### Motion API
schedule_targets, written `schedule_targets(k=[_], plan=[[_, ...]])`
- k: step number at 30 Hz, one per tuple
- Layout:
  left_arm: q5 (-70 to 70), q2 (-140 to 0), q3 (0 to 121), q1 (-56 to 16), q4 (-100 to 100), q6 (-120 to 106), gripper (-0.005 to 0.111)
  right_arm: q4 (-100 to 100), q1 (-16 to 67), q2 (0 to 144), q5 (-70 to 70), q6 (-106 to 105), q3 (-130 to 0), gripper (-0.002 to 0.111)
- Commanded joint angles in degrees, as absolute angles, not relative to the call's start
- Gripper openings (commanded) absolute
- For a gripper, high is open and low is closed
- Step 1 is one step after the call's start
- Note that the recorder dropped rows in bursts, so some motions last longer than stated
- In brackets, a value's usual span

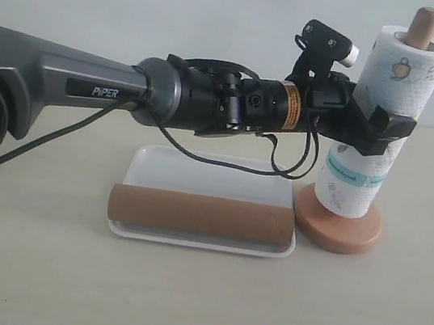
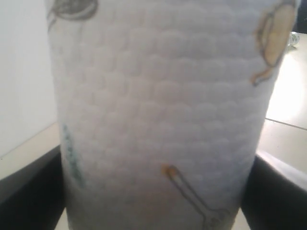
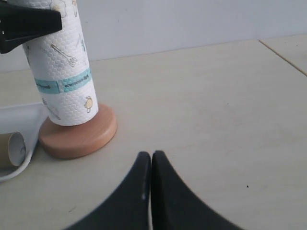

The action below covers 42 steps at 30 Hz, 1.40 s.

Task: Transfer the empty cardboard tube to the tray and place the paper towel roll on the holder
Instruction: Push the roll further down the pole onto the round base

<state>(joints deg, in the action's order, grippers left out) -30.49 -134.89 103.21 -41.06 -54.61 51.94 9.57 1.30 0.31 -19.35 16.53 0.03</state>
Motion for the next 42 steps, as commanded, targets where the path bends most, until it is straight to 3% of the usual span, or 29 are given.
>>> schedule_targets(k=[1,42], plan=[[-31.7,-134.6,103.6,-41.3,-55.1,53.3,0.08,9.6,1.1,0.0,-19.0,16.5,0.0,0.0],[-27.1,-131.1,103.6,-41.2,-60.6,57.0,0.081,9.6,1.1,0.0,-19.0,16.4,0.0,0.0]])
